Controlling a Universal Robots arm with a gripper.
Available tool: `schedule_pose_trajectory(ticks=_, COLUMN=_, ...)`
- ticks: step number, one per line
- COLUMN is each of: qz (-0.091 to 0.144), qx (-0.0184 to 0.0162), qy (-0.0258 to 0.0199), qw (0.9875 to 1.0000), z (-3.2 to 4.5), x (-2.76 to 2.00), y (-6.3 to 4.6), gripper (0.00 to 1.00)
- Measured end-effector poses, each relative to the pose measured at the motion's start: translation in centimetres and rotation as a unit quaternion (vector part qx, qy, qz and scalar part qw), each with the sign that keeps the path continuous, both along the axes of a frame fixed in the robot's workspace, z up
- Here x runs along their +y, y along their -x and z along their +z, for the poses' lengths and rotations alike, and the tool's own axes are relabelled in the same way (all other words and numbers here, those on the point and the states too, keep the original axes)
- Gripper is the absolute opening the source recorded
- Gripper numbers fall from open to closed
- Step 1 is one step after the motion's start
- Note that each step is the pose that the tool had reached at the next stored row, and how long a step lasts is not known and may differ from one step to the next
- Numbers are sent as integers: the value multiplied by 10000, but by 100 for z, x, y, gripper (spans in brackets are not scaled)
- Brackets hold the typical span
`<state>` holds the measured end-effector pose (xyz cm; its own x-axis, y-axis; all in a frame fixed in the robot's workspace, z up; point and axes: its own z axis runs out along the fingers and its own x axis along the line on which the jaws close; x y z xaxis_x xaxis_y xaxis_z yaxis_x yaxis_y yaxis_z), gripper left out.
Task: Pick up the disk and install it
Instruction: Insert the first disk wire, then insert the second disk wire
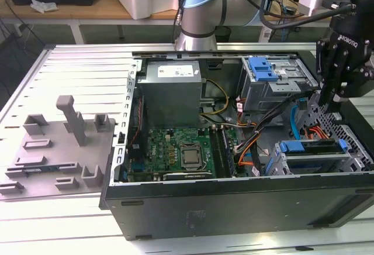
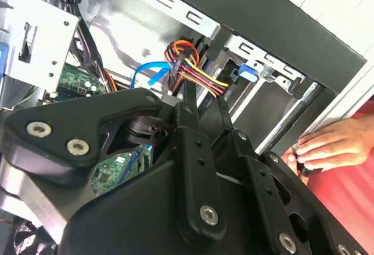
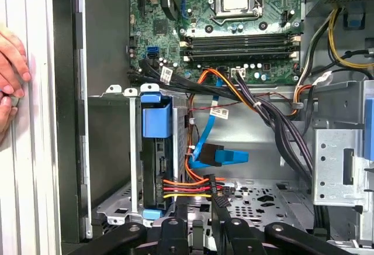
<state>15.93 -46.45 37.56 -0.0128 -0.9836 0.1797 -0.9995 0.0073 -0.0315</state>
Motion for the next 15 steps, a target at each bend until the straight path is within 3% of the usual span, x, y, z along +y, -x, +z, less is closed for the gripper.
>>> schedule_pose_trajectory(ticks=15, qz=12, qx=0, qy=0, qw=10000, z=0, x=0, y=0, gripper=31)
